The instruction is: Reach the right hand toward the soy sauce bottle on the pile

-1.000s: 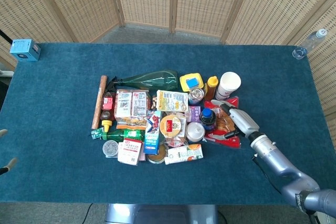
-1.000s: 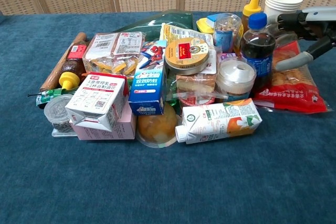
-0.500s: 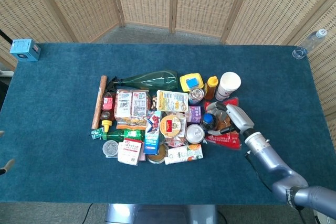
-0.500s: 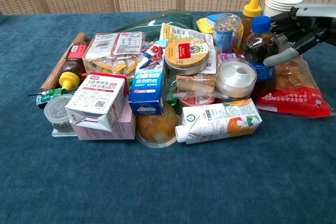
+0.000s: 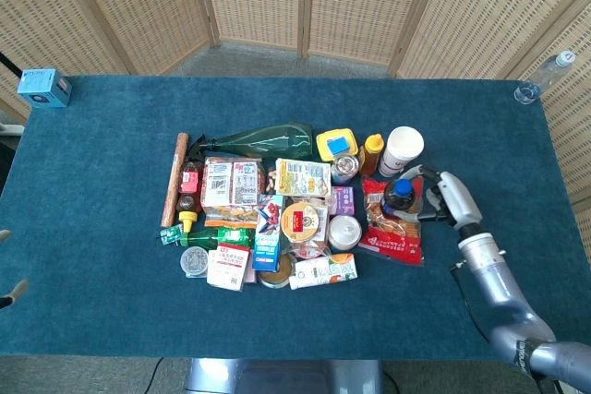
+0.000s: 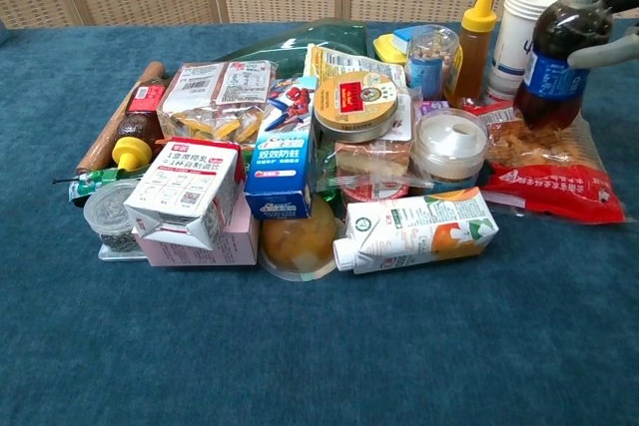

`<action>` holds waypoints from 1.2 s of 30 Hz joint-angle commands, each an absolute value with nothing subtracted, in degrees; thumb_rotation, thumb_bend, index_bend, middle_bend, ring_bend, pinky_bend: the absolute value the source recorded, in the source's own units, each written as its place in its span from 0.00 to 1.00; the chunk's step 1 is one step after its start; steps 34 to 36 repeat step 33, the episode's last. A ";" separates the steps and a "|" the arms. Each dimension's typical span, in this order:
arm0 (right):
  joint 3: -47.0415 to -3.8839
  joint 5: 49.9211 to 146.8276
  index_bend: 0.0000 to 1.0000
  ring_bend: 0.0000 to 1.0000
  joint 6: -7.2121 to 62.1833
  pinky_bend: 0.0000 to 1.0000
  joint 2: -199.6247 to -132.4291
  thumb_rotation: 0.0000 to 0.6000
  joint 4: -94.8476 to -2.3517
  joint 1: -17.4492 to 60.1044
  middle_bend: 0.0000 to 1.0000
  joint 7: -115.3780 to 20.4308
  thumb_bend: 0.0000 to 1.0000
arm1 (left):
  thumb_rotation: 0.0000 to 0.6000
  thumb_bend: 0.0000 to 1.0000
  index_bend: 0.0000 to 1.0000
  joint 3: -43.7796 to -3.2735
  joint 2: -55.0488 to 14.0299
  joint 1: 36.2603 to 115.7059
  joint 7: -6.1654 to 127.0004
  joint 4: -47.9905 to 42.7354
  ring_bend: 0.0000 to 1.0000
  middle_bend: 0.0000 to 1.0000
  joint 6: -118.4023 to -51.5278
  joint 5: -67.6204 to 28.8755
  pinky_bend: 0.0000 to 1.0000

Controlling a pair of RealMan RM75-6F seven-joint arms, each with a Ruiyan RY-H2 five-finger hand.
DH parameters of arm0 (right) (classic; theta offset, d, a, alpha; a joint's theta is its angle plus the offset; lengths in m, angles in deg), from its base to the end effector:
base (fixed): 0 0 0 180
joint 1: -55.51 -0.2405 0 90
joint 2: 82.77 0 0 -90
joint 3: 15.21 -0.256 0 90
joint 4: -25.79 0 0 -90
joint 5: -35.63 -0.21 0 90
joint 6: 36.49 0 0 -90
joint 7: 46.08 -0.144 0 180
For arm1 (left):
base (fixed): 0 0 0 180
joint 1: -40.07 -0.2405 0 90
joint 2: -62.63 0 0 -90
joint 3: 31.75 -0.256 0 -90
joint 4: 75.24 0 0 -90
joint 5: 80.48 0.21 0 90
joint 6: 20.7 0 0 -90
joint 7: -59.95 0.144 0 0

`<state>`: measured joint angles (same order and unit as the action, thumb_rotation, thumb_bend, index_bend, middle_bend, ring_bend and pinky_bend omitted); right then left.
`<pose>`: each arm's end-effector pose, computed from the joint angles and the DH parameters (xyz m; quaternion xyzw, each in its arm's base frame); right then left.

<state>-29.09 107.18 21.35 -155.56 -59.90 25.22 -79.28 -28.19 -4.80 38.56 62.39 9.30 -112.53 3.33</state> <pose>-0.2329 -0.3446 0.0981 0.4991 -0.5918 0.5317 0.3435 -0.3470 0.1463 0.1733 -0.5556 -0.3514 -0.3483 0.6682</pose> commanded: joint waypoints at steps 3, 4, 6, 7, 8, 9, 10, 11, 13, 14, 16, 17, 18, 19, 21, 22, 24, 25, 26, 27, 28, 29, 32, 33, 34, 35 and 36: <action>-30.31 106.83 0.73 1.00 23.97 0.92 -152.05 1.00 -62.66 27.65 1.00 -80.74 0.02 | 1.00 0.00 0.23 -28.09 -4.93 38.84 62.51 9.37 0.30 0.30 -112.28 3.44 0.00; -30.70 106.82 0.73 1.00 24.66 0.92 -151.21 1.00 -63.40 28.14 1.00 -81.12 0.02 | 1.00 0.00 0.23 -28.09 -4.96 38.87 62.53 9.38 0.30 0.30 -112.19 3.41 0.00; -31.27 106.87 0.73 1.00 25.52 0.92 -149.91 1.00 -64.59 28.80 1.00 -81.73 0.02 | 1.00 0.00 0.23 -28.12 -5.06 38.92 62.59 9.39 0.30 0.30 -112.07 3.42 0.00; -31.69 106.88 0.73 1.00 25.99 0.92 -149.01 1.00 -65.42 29.21 1.00 -82.32 0.03 | 1.00 0.00 0.23 -28.14 -5.11 38.96 62.60 9.39 0.29 0.30 -111.99 3.43 0.00; -32.04 106.86 0.73 1.00 26.33 0.92 -148.39 1.00 -65.98 29.46 1.00 -82.76 0.03 | 1.00 0.00 0.23 -28.15 -5.15 38.99 62.63 9.39 0.30 0.30 -111.93 3.42 0.00; -32.39 106.83 0.73 1.00 26.57 0.92 -147.77 1.00 -66.51 29.69 1.00 -83.22 0.03 | 1.00 0.00 0.23 -28.16 -5.18 39.02 62.66 9.40 0.30 0.30 -111.87 3.44 0.00; -32.84 106.89 0.73 1.00 26.92 0.92 -146.96 1.00 -67.16 29.96 1.00 -83.81 0.03 | 1.00 0.00 0.23 -28.15 -5.20 39.08 62.71 9.41 0.29 0.30 -111.82 3.48 0.00; -33.16 107.02 0.73 1.00 27.25 0.92 -146.39 1.00 -67.64 30.16 1.00 -84.20 0.02 | 1.00 0.00 0.23 -28.16 -5.20 39.13 62.76 9.43 0.29 0.30 -111.81 3.55 0.00; -33.84 107.40 0.73 1.00 28.06 0.92 -145.08 1.00 -68.91 30.66 1.00 -85.09 0.02 | 1.00 0.00 0.23 -28.12 -5.20 39.21 62.85 9.51 0.29 0.30 -111.90 3.74 0.00; -34.13 107.63 0.73 1.00 28.46 0.92 -144.54 1.00 -69.49 30.87 1.00 -85.45 0.02 | 1.00 0.00 0.23 -28.12 -5.19 39.23 62.89 9.57 0.30 0.30 -111.96 3.83 0.00; -34.65 108.18 0.73 1.00 29.28 0.92 -143.30 1.00 -70.86 31.32 1.00 -85.98 0.02 | 1.00 0.00 0.23 -28.13 -5.15 39.24 63.04 9.75 0.30 0.30 -112.08 3.98 0.00; -34.83 108.35 0.73 1.00 29.57 0.92 -142.83 1.00 -71.43 31.51 1.00 -86.18 0.03 | 1.00 0.00 0.23 -28.13 -5.14 39.25 63.11 9.83 0.30 0.30 -112.14 4.05 0.00; -34.96 108.50 0.73 1.00 29.76 0.92 -142.40 1.00 -71.92 31.65 1.00 -86.29 0.03 | 1.00 0.00 0.23 -28.16 -5.13 39.26 63.19 9.89 0.30 0.30 -112.15 4.10 0.00; -35.27 108.51 0.73 1.00 29.81 0.92 -141.80 1.00 -72.47 31.67 1.00 -86.35 0.02 | 1.00 0.00 0.23 -28.18 -5.12 39.28 63.30 10.01 0.30 0.30 -112.14 4.17 0.00; -35.31 108.64 0.73 1.00 29.78 0.92 -141.20 1.00 -73.05 31.77 1.00 -86.19 0.02 | 1.00 0.00 0.23 -28.20 -5.12 39.34 63.53 10.17 0.29 0.30 -112.17 4.30 0.00; -35.29 108.71 0.73 1.00 29.76 0.92 -140.98 1.00 -73.36 31.86 1.00 -86.25 0.03 | 1.00 0.00 0.23 -28.20 -5.11 39.37 63.60 10.30 0.29 0.30 -112.24 4.41 0.00; -35.18 108.93 0.73 1.00 29.74 0.92 -140.78 1.00 -73.68 31.97 1.00 -86.45 0.03 | 1.00 0.00 0.23 -28.21 -5.06 39.35 63.69 10.46 0.29 0.30 -112.44 4.59 0.00; -35.08 109.05 0.73 1.00 29.78 0.92 -140.75 1.00 -73.77 32.07 1.00 -86.55 0.03 | 1.00 0.00 0.23 -28.22 -4.96 39.31 63.78 10.56 0.29 0.30 -112.56 4.66 0.00; -35.03 109.14 0.73 1.00 29.87 0.92 -140.77 1.00 -73.79 32.13 1.00 -86.61 0.03 | 1.00 0.00 0.23 -28.22 -4.86 39.28 63.84 10.64 0.29 0.30 -112.63 4.68 0.00; -34.95 109.28 0.73 1.00 29.94 0.92 -140.77 1.00 -73.82 32.20 1.00 -86.64 0.03 | 1.00 0.00 0.23 -28.20 -4.77 39.25 63.88 10.70 0.29 0.30 -112.71 4.68 0.00; -34.87 109.37 0.73 1.00 29.99 0.92 -140.79 1.00 -73.85 32.26 1.00 -86.71 0.03 | 1.00 0.00 0.23 -28.18 -4.69 39.21 63.88 10.75 0.29 0.30 -112.78 4.65 0.00; -34.79 109.46 0.73 1.00 30.09 0.92 -140.83 1.00 -73.87 32.36 1.00 -86.79 0.02 | 1.00 0.00 0.23 -28.15 -4.58 39.20 63.87 10.82 0.29 0.30 -112.81 4.63 0.00; -34.55 109.64 0.73 1.00 30.27 0.92 -140.94 1.00 -73.93 32.54 1.00 -86.74 0.02 | 1.00 0.00 0.23 -28.10 -4.44 39.31 63.83 10.92 0.29 0.30 -112.73 4.66 0.00; -34.49 109.65 0.73 1.00 30.32 0.92 -140.99 1.00 -73.95 32.58 1.00 -86.65 0.03 | 1.00 0.00 0.23 -28.10 -4.43 39.37 63.85 10.92 0.30 0.30 -112.65 4.69 0.00; -34.49 109.65 0.73 1.00 30.32 0.92 -140.99 1.00 -73.95 32.58 1.00 -86.65 0.03 | 1.00 0.00 0.23 -28.10 -4.43 39.37 63.85 10.92 0.30 0.30 -112.65 4.69 0.00; -34.49 109.65 0.73 1.00 30.32 0.92 -140.99 1.00 -73.95 32.58 1.00 -86.65 0.03 | 1.00 0.00 0.23 -28.10 -4.43 39.37 63.85 10.92 0.30 0.30 -112.65 4.69 0.00; -34.49 109.65 0.73 1.00 30.32 0.92 -140.99 1.00 -73.95 32.58 1.00 -86.65 0.03 | 1.00 0.00 0.23 -28.10 -4.43 39.37 63.85 10.92 0.30 0.30 -112.65 4.69 0.00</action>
